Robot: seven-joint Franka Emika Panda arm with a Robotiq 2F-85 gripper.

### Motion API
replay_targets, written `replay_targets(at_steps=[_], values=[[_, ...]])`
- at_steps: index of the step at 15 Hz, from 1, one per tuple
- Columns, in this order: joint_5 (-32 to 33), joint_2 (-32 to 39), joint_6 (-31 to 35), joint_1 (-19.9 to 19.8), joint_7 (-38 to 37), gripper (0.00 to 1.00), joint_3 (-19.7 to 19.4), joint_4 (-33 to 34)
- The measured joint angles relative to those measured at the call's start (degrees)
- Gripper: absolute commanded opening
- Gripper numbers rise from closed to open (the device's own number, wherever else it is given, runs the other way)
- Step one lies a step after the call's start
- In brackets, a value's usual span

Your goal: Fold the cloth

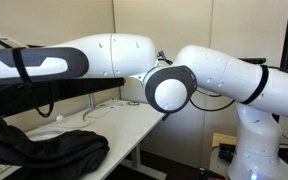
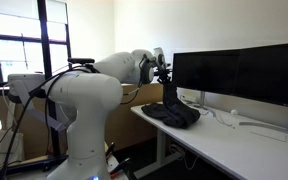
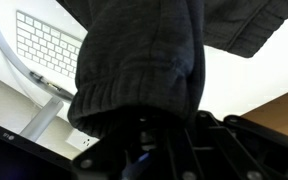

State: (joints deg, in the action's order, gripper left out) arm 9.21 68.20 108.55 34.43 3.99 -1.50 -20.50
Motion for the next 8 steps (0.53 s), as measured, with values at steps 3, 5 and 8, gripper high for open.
replay_targets(at_steps=[3, 5, 8], values=[[0.0, 0.4, 0.1, -0.3, 0.4, 0.05, 0.4, 0.0], [0.0, 0.5, 0.0, -0.4, 0.3, 0.05, 0.4, 0.0], [0.0, 1.3, -0.1, -0.7, 0.3, 0.05, 0.4, -0.2]])
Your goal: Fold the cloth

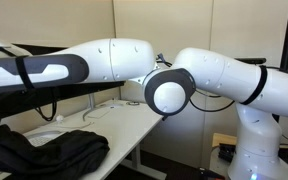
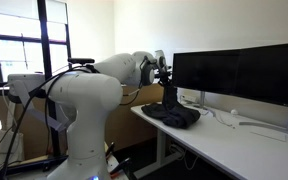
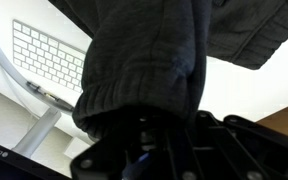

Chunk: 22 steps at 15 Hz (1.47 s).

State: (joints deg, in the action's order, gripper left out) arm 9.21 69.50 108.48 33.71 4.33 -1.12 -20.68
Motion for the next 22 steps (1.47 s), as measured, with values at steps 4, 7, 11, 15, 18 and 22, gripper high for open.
replay_targets(at_steps=[4, 7, 11, 15, 18, 22], values=[[-0.1, 2.2, 0.0, 0.6, 0.4, 0.05, 1.3, -0.2], [-0.2, 3.7, 0.1, 2.4, 0.3, 0.05, 2.3, -0.2], [-0.2, 5.0, 0.1, 4.9, -0.6, 0.05, 2.6, -0.3], [-0.2, 6.0, 0.1, 6.3, -2.9, 0.05, 2.6, -0.3], [-0.5, 6.7, 0.1, 6.3, -4.4, 0.05, 2.6, -0.3], [-1.0, 7.0, 0.5, 6.1, -4.9, 0.05, 2.6, -0.3]])
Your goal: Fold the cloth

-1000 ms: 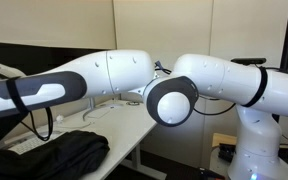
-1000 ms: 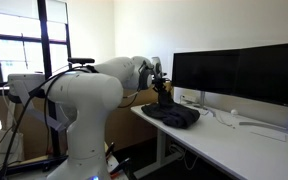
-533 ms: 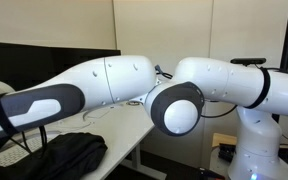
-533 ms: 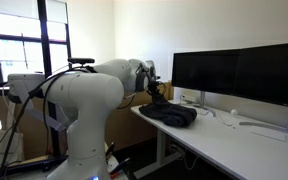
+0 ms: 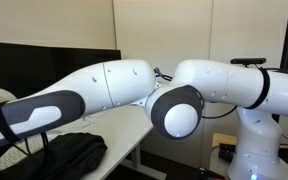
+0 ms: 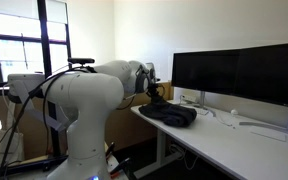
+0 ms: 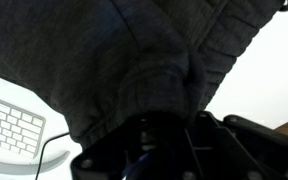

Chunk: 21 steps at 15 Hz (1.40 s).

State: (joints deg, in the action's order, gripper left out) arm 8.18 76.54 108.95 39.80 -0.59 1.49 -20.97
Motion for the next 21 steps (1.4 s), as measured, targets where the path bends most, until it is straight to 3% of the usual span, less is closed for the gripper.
replay_targets(at_steps=[2, 3, 5, 14, 21], values=[[0.0, 0.0, 0.2, 0.0, 0.0, 0.05, 0.0, 0.0], [0.0, 0.0, 0.2, 0.0, 0.0, 0.34, 0.0, 0.0], [0.0, 0.0, 0.4, 0.1, 0.0, 0.41, 0.0, 0.0], [0.0, 0.0, 1.3, 1.4, 0.0, 0.98, 0.0, 0.0], [0.1, -0.1, 2.9, 2.8, 0.0, 1.0, -0.7, 0.6]])
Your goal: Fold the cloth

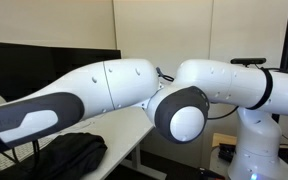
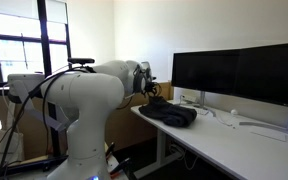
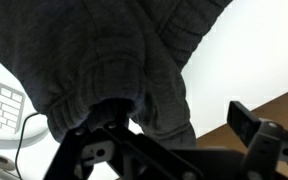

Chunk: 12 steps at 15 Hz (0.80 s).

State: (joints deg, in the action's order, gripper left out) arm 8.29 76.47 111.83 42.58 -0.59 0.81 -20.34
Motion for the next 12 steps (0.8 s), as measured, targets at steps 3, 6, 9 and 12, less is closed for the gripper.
replay_targets(at_steps=[3, 6, 9, 12], values=[[0.7, -0.7, 1.5, 1.2, 0.0, 1.0, -1.6, 0.6], [1.6, -2.5, 2.1, 2.7, 0.0, 1.0, -3.8, 0.6], [1.9, -4.5, 2.3, 3.3, 0.0, 1.0, -5.3, 0.6], [2.2, -6.2, 2.4, 3.1, 0.0, 1.0, -6.8, 0.7]])
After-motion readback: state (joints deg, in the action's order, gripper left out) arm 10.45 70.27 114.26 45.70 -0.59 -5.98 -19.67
